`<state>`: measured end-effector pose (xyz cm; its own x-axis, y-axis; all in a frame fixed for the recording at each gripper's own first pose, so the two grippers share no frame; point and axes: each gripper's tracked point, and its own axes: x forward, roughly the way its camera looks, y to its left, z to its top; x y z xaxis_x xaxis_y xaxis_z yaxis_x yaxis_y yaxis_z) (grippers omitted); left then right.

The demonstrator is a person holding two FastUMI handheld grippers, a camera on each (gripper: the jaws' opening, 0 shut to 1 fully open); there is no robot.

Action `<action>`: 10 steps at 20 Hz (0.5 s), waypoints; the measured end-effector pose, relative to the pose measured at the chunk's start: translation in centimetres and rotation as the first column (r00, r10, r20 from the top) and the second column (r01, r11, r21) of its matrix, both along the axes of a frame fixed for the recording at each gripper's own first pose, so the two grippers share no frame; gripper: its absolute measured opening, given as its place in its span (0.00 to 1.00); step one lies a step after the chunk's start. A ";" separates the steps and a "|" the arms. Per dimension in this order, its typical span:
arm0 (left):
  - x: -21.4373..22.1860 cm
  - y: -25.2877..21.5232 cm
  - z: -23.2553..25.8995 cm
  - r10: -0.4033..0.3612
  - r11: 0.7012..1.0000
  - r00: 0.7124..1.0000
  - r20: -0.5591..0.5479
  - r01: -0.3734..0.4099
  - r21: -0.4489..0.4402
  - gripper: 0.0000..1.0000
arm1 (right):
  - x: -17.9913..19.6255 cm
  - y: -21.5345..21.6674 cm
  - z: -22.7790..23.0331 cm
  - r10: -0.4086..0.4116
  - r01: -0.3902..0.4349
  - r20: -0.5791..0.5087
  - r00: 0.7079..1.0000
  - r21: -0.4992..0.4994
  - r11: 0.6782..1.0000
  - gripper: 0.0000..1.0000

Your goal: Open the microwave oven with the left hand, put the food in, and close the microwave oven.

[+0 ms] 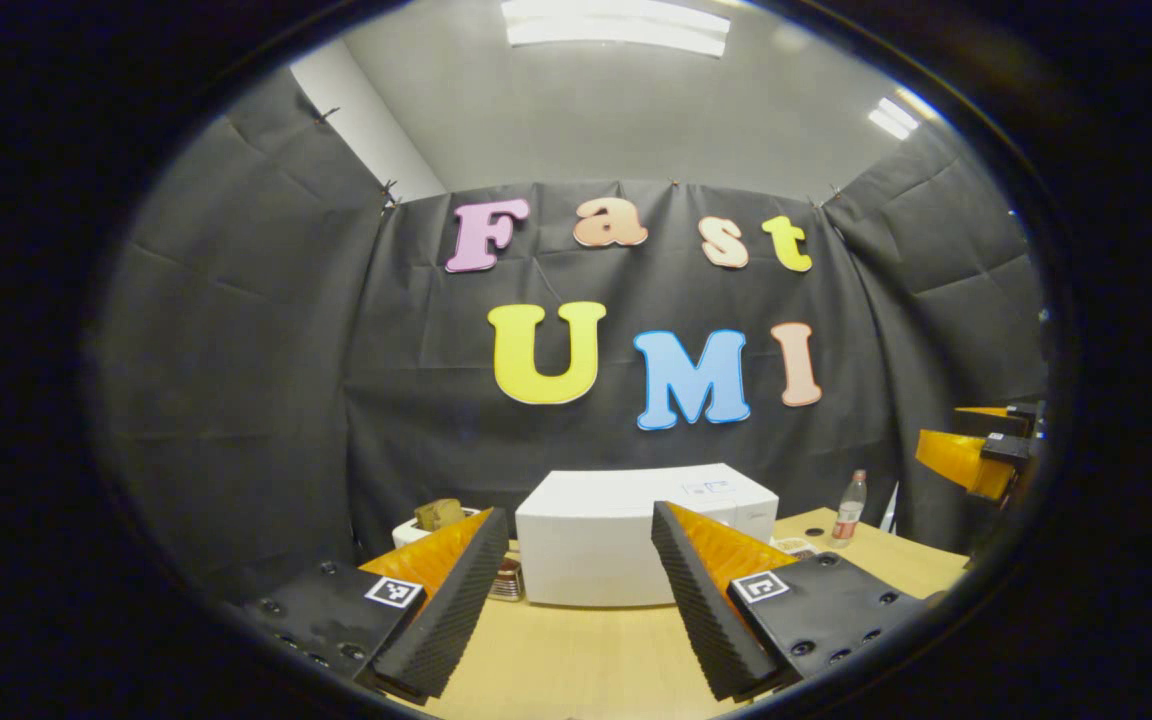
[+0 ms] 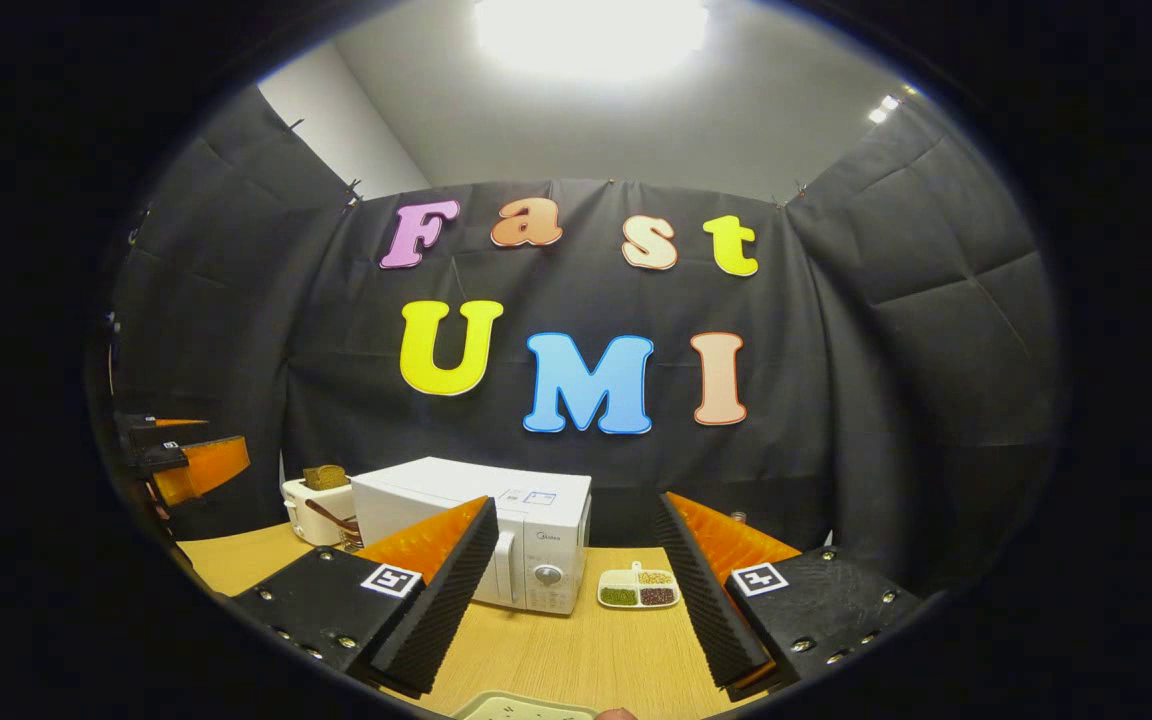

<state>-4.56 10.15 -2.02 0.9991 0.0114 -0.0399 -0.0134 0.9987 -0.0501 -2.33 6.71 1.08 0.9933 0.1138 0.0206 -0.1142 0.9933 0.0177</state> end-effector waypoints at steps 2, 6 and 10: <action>0.1 0.2 -0.2 0.001 1.000 1.000 -0.004 -0.001 0.000 0.96 | 0.1 0.3 0.1 0.001 -0.001 0.004 1.000 -0.009 1.000 0.97; 0.5 0.6 -0.2 -0.001 1.000 1.000 -0.002 0.001 0.000 0.96 | 0.1 0.5 0.5 0.000 0.000 0.010 1.000 -0.006 1.000 0.97; 0.6 1.1 0.0 0.003 1.000 1.000 0.001 -0.003 0.007 0.96 | 0.2 0.6 0.8 -0.002 0.002 0.018 1.000 -0.002 1.000 0.97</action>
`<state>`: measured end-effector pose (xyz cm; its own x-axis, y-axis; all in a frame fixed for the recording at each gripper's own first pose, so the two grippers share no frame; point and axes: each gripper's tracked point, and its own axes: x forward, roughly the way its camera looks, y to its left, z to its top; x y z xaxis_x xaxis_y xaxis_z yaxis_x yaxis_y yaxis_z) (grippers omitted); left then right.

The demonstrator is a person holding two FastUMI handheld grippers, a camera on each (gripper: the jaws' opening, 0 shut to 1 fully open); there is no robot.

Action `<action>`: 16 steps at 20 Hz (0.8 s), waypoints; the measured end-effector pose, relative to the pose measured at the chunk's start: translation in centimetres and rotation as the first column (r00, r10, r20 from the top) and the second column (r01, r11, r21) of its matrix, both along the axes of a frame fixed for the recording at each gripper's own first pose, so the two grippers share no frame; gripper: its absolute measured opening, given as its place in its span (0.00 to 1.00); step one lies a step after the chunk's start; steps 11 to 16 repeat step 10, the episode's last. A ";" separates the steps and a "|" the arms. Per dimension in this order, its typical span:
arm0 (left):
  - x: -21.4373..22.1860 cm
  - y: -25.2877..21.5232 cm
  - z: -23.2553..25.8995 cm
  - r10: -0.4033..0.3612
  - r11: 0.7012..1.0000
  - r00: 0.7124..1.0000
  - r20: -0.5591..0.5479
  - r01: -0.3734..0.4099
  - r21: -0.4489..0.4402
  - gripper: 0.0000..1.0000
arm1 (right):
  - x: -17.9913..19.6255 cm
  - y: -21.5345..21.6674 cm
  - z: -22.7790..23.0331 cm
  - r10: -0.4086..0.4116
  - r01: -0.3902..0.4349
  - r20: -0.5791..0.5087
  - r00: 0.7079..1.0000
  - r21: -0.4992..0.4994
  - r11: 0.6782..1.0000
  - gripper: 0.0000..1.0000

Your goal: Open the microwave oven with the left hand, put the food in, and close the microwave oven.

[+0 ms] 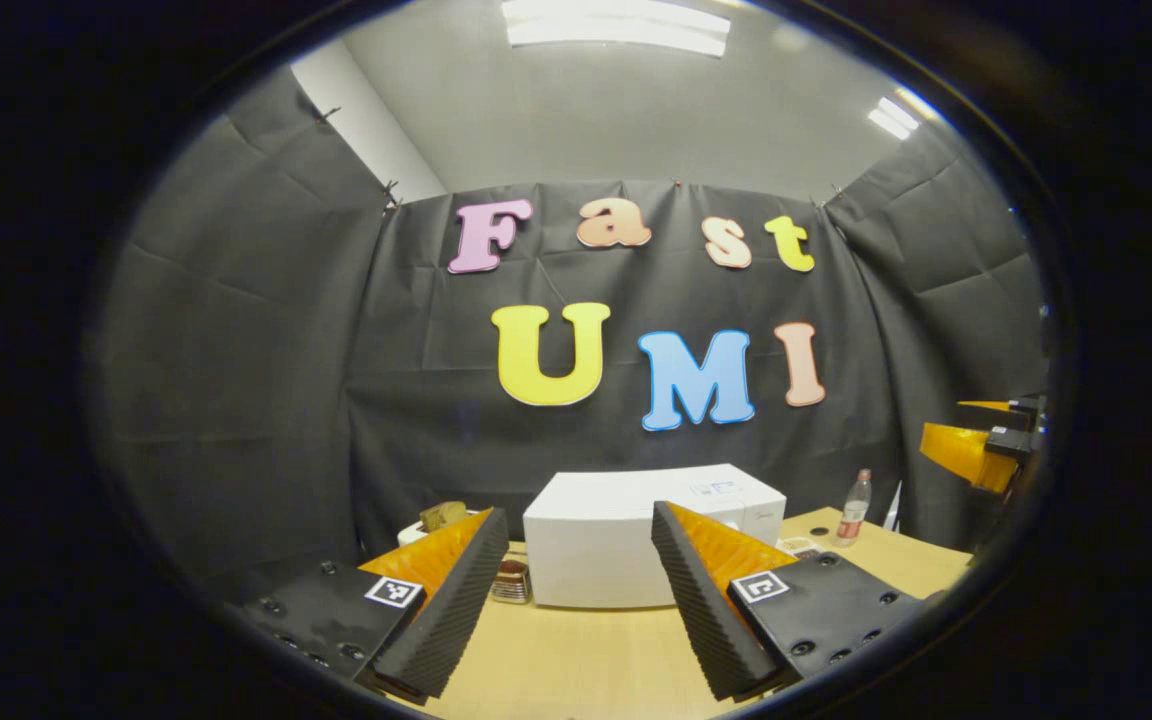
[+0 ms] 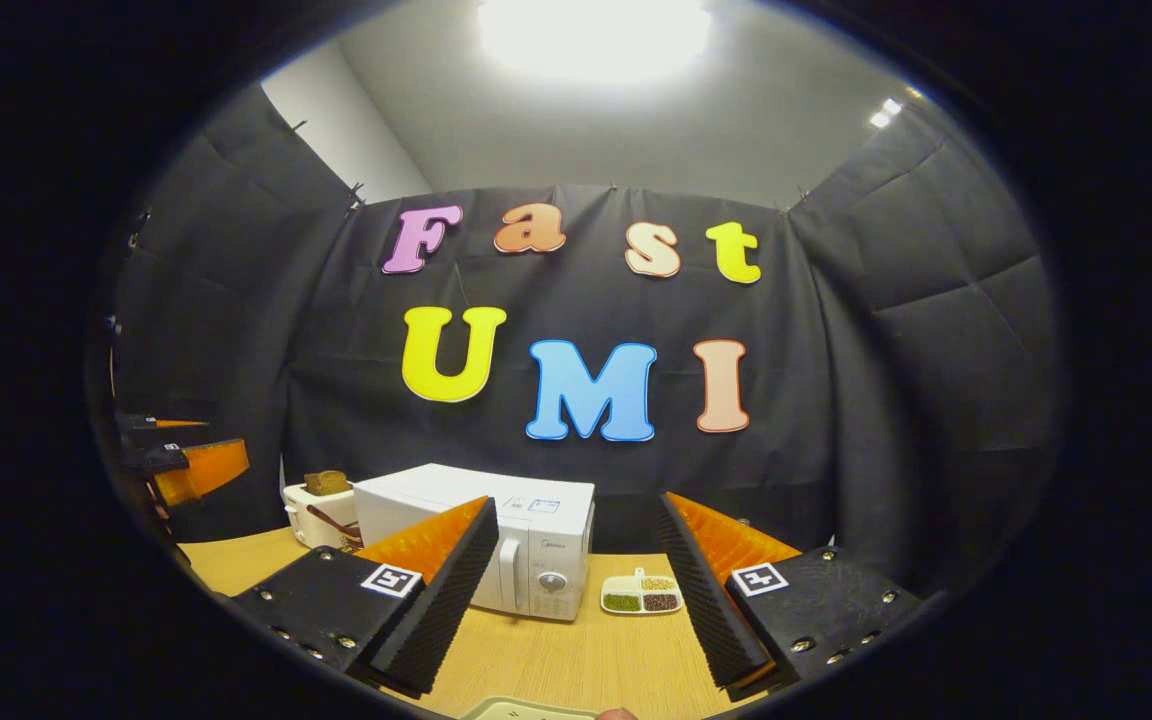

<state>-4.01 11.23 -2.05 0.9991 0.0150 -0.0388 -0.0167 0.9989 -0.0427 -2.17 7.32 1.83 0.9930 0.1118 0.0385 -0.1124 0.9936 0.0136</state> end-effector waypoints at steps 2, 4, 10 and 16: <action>-0.1 0.2 0.0 0.004 1.000 1.000 0.004 -0.004 0.004 0.96 | 0.1 0.0 0.1 -0.003 0.003 0.003 1.000 0.004 1.000 0.97; -0.2 0.4 0.1 0.008 1.000 1.000 0.007 -0.008 0.006 0.96 | 0.1 0.1 0.1 -0.002 0.002 0.004 1.000 0.013 1.000 0.97; -0.2 1.1 0.9 0.017 1.000 0.999 0.029 -0.018 0.016 0.96 | 0.4 0.3 0.6 -0.003 0.003 0.010 1.000 0.024 1.000 0.97; -0.2 1.1 0.9 0.017 1.000 0.999 0.029 -0.018 0.016 0.96 | 0.4 0.3 0.6 -0.003 0.003 0.010 1.000 0.024 1.000 0.97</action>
